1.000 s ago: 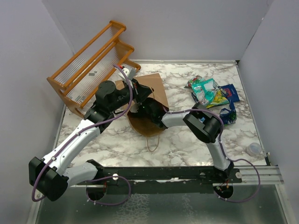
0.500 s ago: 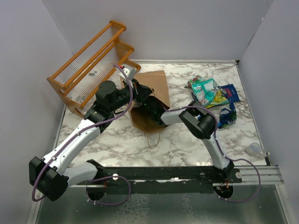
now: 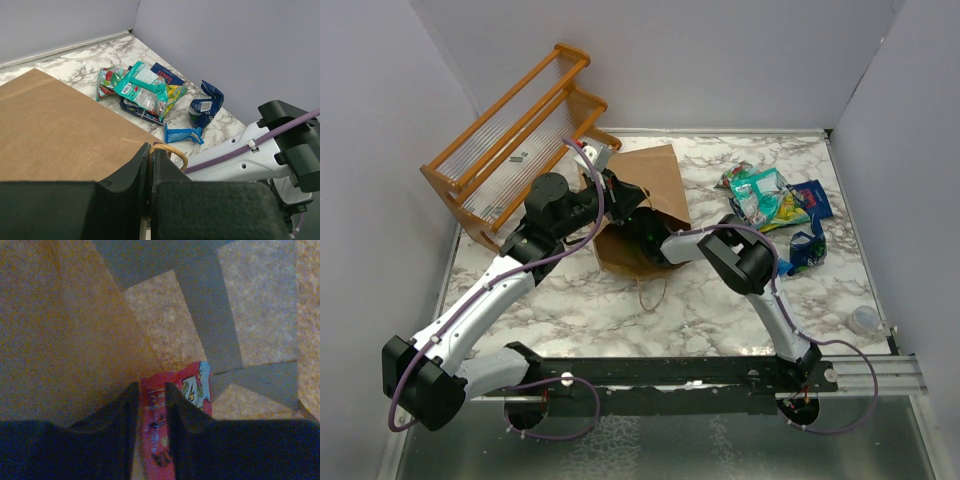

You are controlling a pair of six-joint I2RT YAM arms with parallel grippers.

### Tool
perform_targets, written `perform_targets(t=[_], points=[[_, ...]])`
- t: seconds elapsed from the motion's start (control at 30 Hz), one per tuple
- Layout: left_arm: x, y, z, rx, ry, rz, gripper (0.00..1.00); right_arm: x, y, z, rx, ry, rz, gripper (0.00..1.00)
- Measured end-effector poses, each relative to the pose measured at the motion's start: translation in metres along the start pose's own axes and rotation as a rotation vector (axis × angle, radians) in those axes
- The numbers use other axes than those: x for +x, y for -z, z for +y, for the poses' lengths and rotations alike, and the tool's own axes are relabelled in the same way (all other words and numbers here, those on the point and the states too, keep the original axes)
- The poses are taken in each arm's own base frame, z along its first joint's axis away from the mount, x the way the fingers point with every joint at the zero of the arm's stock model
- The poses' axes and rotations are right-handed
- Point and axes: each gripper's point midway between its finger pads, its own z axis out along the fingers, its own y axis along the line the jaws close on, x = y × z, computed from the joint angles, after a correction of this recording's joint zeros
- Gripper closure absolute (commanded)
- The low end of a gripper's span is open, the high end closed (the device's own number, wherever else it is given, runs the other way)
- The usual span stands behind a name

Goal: Take the snacks out of the paper bag
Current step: Take out the snack from the paper bag.

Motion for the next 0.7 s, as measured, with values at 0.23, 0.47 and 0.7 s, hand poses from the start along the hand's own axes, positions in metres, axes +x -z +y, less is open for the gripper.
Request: perform_targets(t=[0.23, 0.47, 0.7], points=[[-0.001, 0.0, 0.003, -0.015, 0.0, -0.005, 1.0, 0.003, 0.004, -0.003, 0.002, 0.019, 0.005, 0.94], [0.002, -0.002, 0.012, -0.058, 0.006, -0.003, 1.0, -0.003, 0.03, -0.004, -0.051, -0.009, -0.018, 0.98], [0.006, -0.006, 0.021, -0.092, 0.01, 0.005, 1.0, -0.031, 0.065, -0.002, -0.135, -0.108, -0.101, 0.98]])
